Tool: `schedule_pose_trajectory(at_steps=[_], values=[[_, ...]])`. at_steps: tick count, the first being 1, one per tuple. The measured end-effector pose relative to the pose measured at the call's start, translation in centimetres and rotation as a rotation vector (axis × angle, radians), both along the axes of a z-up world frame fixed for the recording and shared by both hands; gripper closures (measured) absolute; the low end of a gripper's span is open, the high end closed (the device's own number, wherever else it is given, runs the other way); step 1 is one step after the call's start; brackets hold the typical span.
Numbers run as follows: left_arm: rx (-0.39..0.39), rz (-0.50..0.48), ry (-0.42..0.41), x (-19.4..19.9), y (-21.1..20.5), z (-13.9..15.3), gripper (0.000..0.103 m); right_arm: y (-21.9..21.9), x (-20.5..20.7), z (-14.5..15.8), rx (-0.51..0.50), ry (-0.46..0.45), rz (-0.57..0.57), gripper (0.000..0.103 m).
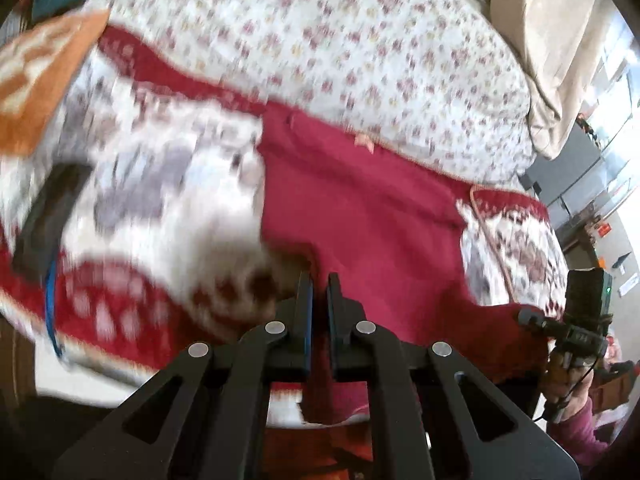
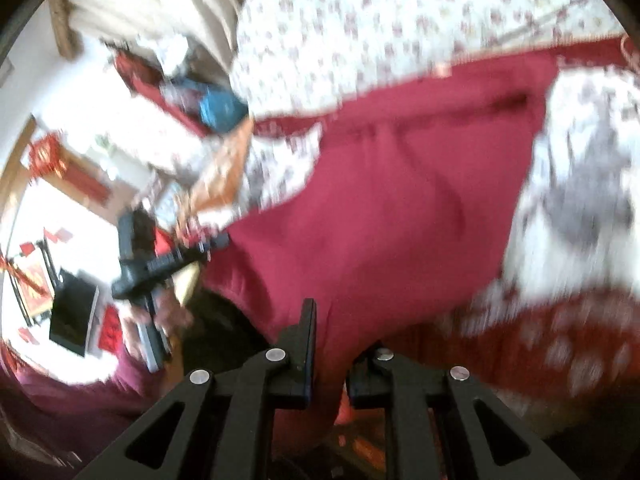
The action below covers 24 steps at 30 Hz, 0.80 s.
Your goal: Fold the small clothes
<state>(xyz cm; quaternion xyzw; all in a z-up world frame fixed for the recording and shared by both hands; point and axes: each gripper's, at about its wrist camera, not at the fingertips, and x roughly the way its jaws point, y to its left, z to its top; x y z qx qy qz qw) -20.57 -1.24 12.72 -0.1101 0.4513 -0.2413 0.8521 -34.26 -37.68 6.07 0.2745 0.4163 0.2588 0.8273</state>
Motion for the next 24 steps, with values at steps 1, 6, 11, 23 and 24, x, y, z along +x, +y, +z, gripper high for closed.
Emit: schedule_pose_trajectory(at_steps=[1, 6, 11, 23, 24], values=[[0.002, 0.004, -0.025, 0.8, -0.5, 0.7, 0.098, -0.7, 0.7, 0.7, 0.007, -0.021, -0.023, 0.092], [-0.009, 0.038, -0.091, 7.5, -3.4, 2.6, 0.098, -4.3, 5.3, 3.5, 0.037, -0.088, -0.125, 0.092], [-0.022, 0.071, -0.079, 14.3, -6.4, 1.7, 0.098, -7.9, 11.2, 3.3, 0.004, -0.068, -0.234, 0.092], [-0.04, 0.177, 0.056, 25.7, -9.3, -5.4, 0.098, -15.3, 22.6, -2.9, 0.035, 0.088, -0.404, 0.091], [-0.068, 0.19, 0.08, 26.6, -8.8, -5.9, 0.097, -15.4, 23.3, -3.2, 0.027, 0.086, -0.401, 0.091]])
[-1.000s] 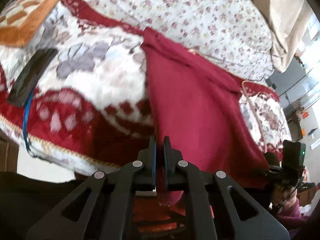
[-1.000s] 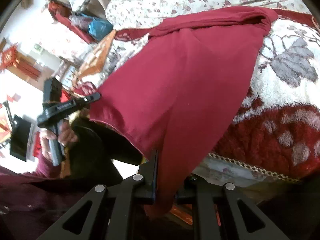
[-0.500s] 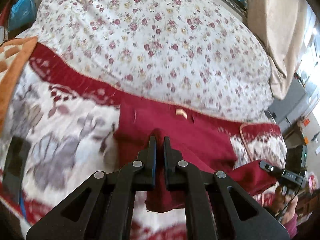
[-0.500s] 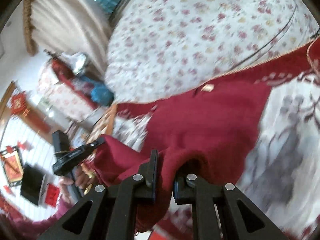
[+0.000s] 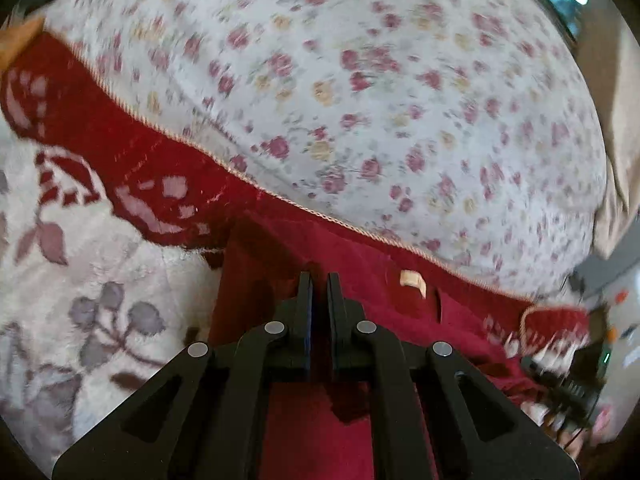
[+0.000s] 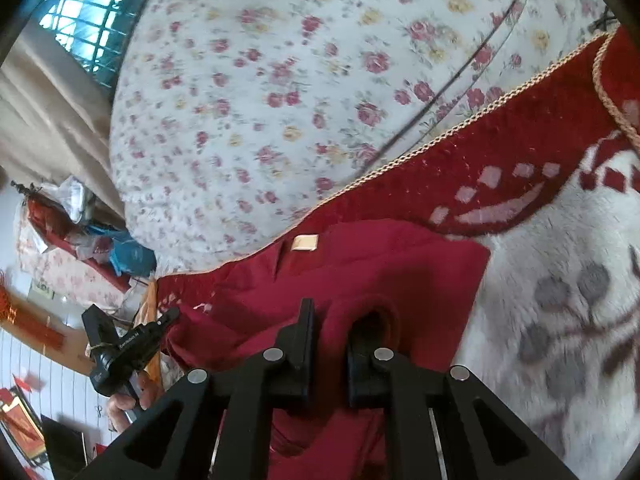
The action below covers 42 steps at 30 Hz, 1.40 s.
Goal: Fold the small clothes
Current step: 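Lay the lifted hem over the collar with both grippers and release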
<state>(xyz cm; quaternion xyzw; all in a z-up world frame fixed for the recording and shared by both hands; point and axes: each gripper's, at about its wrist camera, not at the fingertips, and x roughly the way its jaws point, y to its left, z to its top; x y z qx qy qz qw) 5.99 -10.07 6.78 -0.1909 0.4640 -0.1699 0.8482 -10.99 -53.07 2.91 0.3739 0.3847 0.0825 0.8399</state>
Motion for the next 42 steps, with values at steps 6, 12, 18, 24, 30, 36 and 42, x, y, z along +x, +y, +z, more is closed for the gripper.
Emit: schedule_pose_trajectory(at_steps=[6, 12, 18, 24, 30, 36, 42], values=[[-0.041, 0.045, -0.013, 1.0, 2.3, 0.7, 0.061, -1.0, -0.2, 1.4, -0.066, -0.033, -0.012, 0.05], [0.068, 0.053, -0.068, -0.4, 2.1, 1.9, 0.045, 1.5, -2.2, 4.4, -0.245, -0.092, 0.034, 0.053], [0.205, -0.044, -0.049, -1.4, 0.1, 0.4, 0.045, 5.9, 0.4, 2.8, -0.374, -0.013, 0.152, 0.055], [0.217, -0.109, -0.038, -3.2, 0.7, 0.6, 0.045, 4.7, 6.2, -2.0, -0.481, 0.237, 0.057, 0.054], [0.196, -0.233, -0.031, -5.8, 1.6, 0.8, 0.045, 10.8, 6.7, 3.5, -0.504, 0.088, 0.147, 0.052], [0.197, -0.272, 0.02, -7.2, 2.8, -0.8, 0.045, 22.2, 12.4, 3.6, -0.355, 0.038, 0.397, 0.052], [0.112, -0.276, 0.079, -7.2, 4.4, -2.5, 0.045, 30.3, 17.6, 0.6, -0.399, 0.135, 0.493, 0.052]])
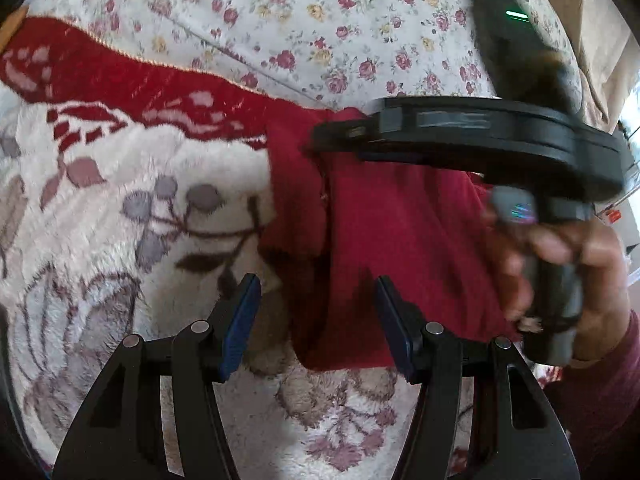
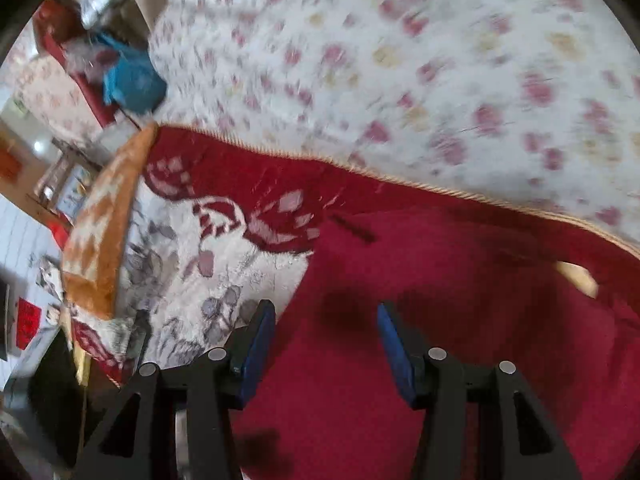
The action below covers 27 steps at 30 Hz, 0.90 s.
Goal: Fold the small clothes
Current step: 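Lay the lifted hem over the collar with both grippers and release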
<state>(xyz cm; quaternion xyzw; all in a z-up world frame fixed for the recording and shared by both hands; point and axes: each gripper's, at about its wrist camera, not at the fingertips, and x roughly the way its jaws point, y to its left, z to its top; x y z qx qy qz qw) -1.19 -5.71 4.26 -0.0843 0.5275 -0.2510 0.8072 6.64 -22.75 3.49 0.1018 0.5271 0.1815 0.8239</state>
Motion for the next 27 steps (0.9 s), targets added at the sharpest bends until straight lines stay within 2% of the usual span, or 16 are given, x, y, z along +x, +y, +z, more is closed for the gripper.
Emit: schedule_pose_trajectory(at_steps=[4, 5, 7, 8, 10, 13, 14, 16, 17, 19, 21, 22, 24, 25, 26, 27], values=[[-0.011, -0.04, -0.012, -0.3, -0.7, -0.1, 0.045, 1.6, 1.8, -2.7, -0.124, 0.083, -0.041, 0.053], [-0.008, -0.047, -0.018, -0.3, -1.0, -0.3, 0.047, 1.4, 1.8, -2.9, -0.128, 0.082, -0.056, 0.062], [0.009, -0.056, -0.014, -0.1, -1.4, -0.7, 0.081, 0.9, 1.7, -2.8, -0.135, 0.063, -0.08, 0.073], [0.007, -0.054, -0.007, 0.1, -1.4, -0.9, 0.088, 0.8, 1.7, -2.6, -0.122, 0.055, -0.076, 0.081], [-0.022, -0.05, 0.016, 0.5, -1.1, -1.0, 0.095, 1.0, 1.6, -2.3, -0.101, 0.042, -0.068, 0.087], [-0.054, -0.038, -0.01, 0.6, 0.0, 0.2, 0.096, 2.0, 1.6, -1.5, -0.103, 0.014, -0.052, 0.092], [-0.066, -0.033, -0.02, 0.6, 0.3, 0.7, 0.096, 2.4, 1.9, -1.3, -0.087, 0.005, -0.046, 0.103], [-0.056, -0.006, -0.041, 0.8, 1.2, 1.2, 0.102, 3.0, 2.3, -1.0, -0.01, 0.0, -0.03, 0.103], [-0.033, 0.028, -0.048, 1.1, 1.5, 1.1, 0.102, 3.5, 2.6, -1.1, -0.012, -0.007, -0.028, 0.103], [-0.054, 0.056, -0.002, 1.9, 2.0, 0.6, 0.102, 4.0, 3.1, -2.2, -0.068, 0.006, -0.065, 0.103], [-0.071, 0.066, 0.006, 2.1, 2.1, 0.7, 0.102, 3.7, 2.3, -2.3, 0.002, 0.01, -0.055, 0.103], [-0.062, 0.061, -0.006, 2.1, 1.9, 1.0, 0.102, 3.4, 1.2, -1.5, 0.063, -0.008, -0.039, 0.103], [-0.071, 0.053, -0.022, 1.8, 1.5, 1.4, 0.102, 2.1, -1.0, -0.2, 0.087, -0.048, -0.032, 0.087], [-0.075, 0.051, -0.026, 1.8, 1.3, 1.6, 0.102, 1.1, -2.5, 0.5, 0.059, -0.077, -0.036, 0.06], [-0.075, 0.044, -0.03, 1.6, 1.1, 1.8, 0.102, 0.0, -3.9, 0.9, 0.018, -0.101, -0.05, 0.045], [-0.071, 0.036, -0.035, 1.5, 0.8, 1.7, 0.102, -1.4, -5.4, 1.3, -0.027, -0.122, -0.067, 0.045]])
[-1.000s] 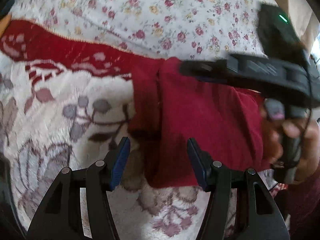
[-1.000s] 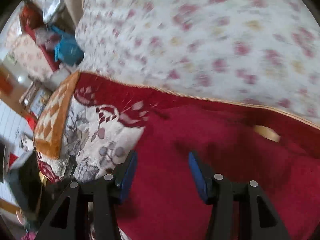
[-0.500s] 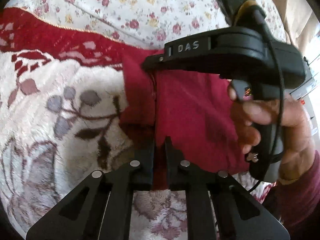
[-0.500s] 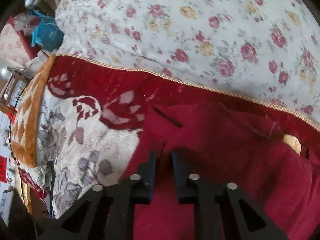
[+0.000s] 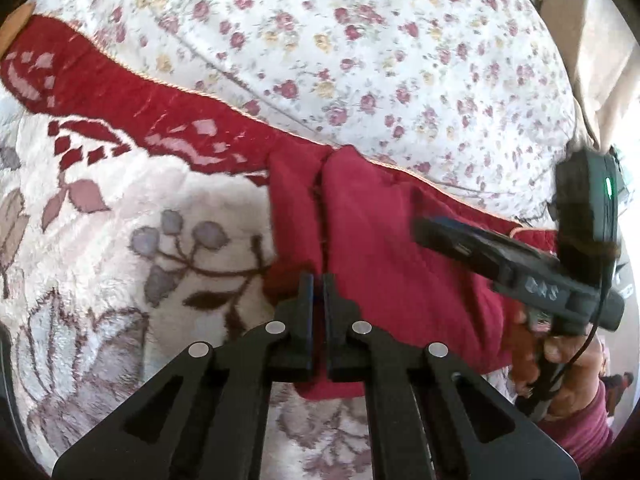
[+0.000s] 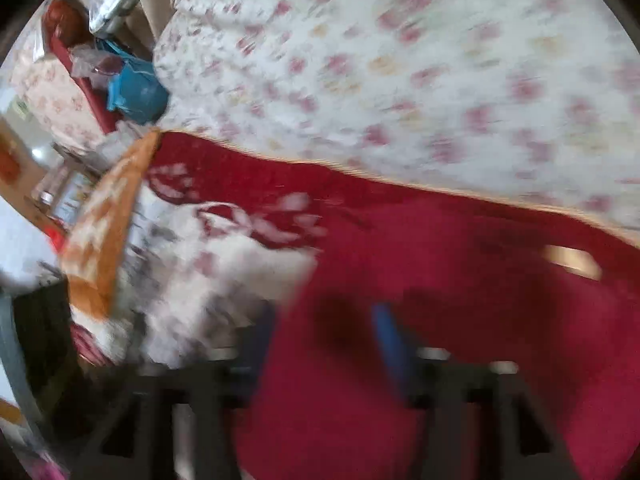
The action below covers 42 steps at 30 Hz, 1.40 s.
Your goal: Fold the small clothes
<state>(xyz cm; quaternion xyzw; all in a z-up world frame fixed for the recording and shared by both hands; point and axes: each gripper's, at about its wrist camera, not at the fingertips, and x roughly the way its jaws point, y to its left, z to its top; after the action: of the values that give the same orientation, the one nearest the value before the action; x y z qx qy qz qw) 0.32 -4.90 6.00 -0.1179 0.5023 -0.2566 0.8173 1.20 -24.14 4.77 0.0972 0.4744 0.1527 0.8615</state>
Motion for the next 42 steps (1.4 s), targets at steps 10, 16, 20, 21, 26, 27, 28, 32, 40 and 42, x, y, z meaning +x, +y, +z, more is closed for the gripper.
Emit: schedule_pose_trajectory(at_steps=[10, 16, 20, 21, 26, 27, 28, 32, 40, 42], values=[[0.057, -0.055, 0.014, -1.3, -1.9, -1.0, 0.061, -18.0, -15.5, 0.3, -0.11, -0.006, -0.372, 0.045], [0.092, -0.078, 0.024, -2.1, -2.9, -1.9, 0.06, -18.9, -20.7, -1.3, -0.034, 0.011, -0.382, 0.045], [0.112, -0.065, 0.033, -2.4, -2.9, -2.5, 0.06, -17.4, -20.5, -4.0, -0.061, 0.06, -0.337, 0.076], [0.115, -0.058, 0.029, -2.5, -2.8, -2.5, 0.06, -16.9, -20.5, -4.0, -0.101, 0.045, -0.333, 0.082], [0.178, -0.032, -0.022, -3.0, -2.6, -2.3, 0.06, -17.6, -21.7, -2.2, -0.203, 0.024, -0.325, 0.094], [0.185, -0.027, -0.029, -3.0, -2.6, -2.2, 0.06, -17.9, -21.7, -2.6, -0.222, 0.041, -0.331, 0.094], [0.188, -0.023, -0.033, -3.0, -2.6, -2.2, 0.06, -18.2, -21.8, -3.4, -0.223, 0.064, -0.339, 0.094], [0.191, 0.003, -0.048, -2.9, -2.2, -1.9, 0.06, -17.7, -22.2, -3.4, -0.235, 0.06, -0.325, 0.094], [0.223, 0.023, -0.081, -2.8, -2.6, -1.5, 0.06, -18.7, -22.7, 2.4, -0.077, -0.063, -0.42, 0.057], [0.239, 0.02, -0.089, -2.8, -3.0, -1.5, 0.06, -17.6, -20.9, 2.2, -0.036, -0.054, -0.367, 0.057]])
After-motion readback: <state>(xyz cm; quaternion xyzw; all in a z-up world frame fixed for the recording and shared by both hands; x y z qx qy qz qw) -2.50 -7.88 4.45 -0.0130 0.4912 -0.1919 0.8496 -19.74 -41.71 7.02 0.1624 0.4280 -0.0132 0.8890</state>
